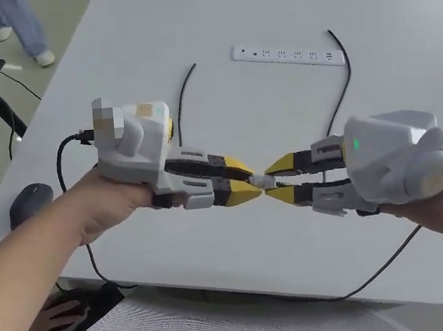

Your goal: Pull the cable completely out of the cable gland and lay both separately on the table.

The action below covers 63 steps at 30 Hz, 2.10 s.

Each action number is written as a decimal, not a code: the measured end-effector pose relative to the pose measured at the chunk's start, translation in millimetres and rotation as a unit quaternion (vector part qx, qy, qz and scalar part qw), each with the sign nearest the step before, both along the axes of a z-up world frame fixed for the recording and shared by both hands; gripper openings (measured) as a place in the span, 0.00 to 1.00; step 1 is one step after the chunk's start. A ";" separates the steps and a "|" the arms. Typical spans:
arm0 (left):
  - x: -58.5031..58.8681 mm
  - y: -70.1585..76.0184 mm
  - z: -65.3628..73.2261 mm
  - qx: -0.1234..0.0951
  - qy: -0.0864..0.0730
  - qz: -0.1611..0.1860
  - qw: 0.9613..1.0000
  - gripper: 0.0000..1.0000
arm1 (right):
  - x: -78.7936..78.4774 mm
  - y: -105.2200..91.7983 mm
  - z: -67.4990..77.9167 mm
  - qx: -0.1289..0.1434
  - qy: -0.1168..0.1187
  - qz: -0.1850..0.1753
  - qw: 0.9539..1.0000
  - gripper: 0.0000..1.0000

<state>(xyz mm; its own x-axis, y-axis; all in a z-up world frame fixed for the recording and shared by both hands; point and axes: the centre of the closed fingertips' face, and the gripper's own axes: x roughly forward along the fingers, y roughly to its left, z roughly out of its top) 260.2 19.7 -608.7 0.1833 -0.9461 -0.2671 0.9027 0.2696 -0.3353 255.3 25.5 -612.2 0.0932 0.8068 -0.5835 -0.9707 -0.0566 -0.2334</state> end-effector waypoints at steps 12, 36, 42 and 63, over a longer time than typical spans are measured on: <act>6.0 1.7 5.3 0.001 -0.015 0.002 1.000 0.15 | 5.9 -3.6 9.7 0.027 0.053 -0.057 0.997 0.20; 17.1 5.9 10.1 0.002 -0.041 0.016 0.999 0.15 | 30.1 -18.7 4.4 0.063 0.002 -0.234 0.970 0.10; 18.7 3.3 9.1 0.003 -0.039 0.016 0.999 0.15 | 29.6 -13.3 5.9 0.055 -0.022 -0.224 0.973 0.07; 16.8 -0.6 4.7 0.013 -0.034 0.015 0.999 0.15 | 29.2 -18.0 -4.6 0.031 -0.044 -0.231 0.971 0.00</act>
<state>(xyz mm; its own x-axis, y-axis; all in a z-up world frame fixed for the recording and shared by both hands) 277.0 19.1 -604.0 0.2304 -0.9328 -0.2772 0.9142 0.3051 -0.2668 284.6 7.5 -616.8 0.5011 0.7008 -0.5077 -0.8653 0.3973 -0.3056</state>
